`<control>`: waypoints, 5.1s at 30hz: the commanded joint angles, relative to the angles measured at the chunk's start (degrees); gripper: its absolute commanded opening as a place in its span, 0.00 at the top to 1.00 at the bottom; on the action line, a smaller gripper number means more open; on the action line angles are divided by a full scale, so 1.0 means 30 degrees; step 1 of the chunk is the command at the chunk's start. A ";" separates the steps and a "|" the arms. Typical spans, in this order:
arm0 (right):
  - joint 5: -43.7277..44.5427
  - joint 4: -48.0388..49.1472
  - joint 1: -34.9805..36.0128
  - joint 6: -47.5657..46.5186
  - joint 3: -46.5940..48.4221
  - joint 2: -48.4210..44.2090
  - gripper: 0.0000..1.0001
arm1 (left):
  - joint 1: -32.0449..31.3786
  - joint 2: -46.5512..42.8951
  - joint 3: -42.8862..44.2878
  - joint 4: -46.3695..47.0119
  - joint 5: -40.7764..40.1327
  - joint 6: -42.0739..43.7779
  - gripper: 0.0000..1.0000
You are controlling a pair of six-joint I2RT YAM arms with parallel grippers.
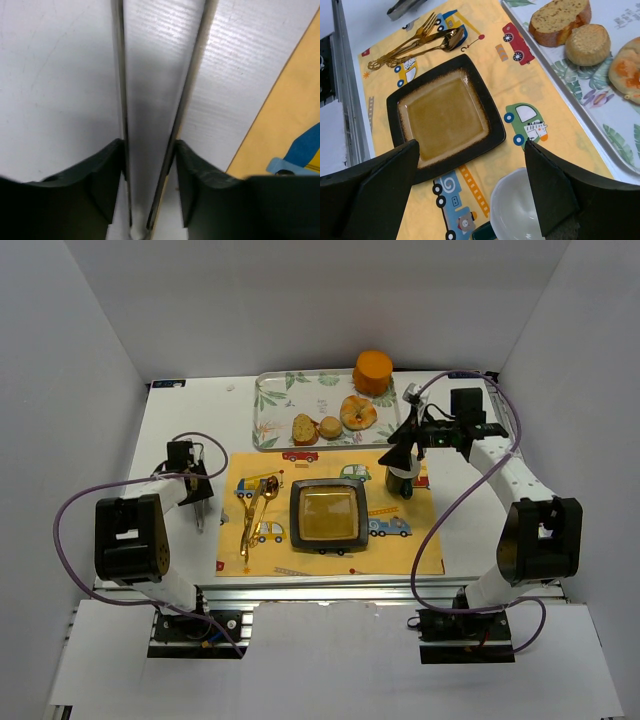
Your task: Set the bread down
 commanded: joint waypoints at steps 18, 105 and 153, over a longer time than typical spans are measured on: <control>-0.0984 0.1109 -0.1192 0.1181 0.0324 -0.0615 0.11 | -0.2968 -0.4371 0.4192 -0.0653 0.6854 -0.6390 0.65; -0.2156 0.4156 -0.2276 0.2880 -0.2166 -0.2050 0.11 | -0.8893 0.6939 1.5503 -0.6336 0.9115 -0.9530 0.48; -0.2361 0.2516 -0.2276 0.1680 -0.0994 -0.1992 0.11 | -1.2496 -0.5482 0.4164 -0.9822 0.9965 -0.9764 0.82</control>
